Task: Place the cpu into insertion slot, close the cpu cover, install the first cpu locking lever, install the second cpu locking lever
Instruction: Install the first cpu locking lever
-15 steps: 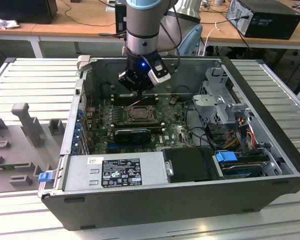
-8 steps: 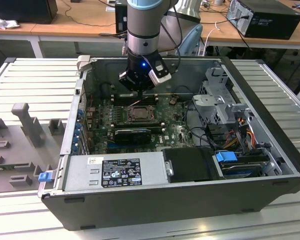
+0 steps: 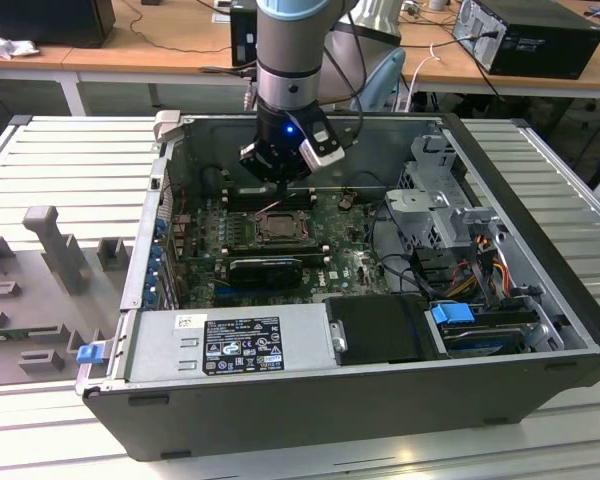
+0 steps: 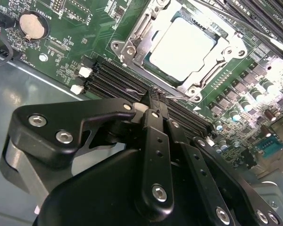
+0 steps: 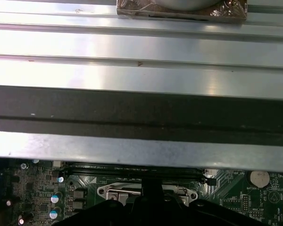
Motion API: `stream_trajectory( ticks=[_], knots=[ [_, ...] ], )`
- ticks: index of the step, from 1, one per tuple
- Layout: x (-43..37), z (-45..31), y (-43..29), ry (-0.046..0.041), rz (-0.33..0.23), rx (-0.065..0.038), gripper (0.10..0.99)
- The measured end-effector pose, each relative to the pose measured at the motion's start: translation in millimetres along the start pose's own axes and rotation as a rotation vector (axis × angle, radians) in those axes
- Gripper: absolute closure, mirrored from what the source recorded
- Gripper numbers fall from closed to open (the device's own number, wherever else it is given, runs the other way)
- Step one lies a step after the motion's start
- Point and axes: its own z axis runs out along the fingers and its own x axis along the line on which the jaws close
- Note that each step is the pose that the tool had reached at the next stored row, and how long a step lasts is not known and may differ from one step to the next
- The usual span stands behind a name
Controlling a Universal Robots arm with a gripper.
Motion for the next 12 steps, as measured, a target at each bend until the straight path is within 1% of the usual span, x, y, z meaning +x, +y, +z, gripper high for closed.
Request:
stream_trajectory(
  ticks=[8,12],
  knots=[
    [-4.9,3.2,2.1,0.0014,-0.015,0.000,0.980],
    [-7.1,5.1,1.9,0.0015,-0.017,0.000,0.980]
  ],
)
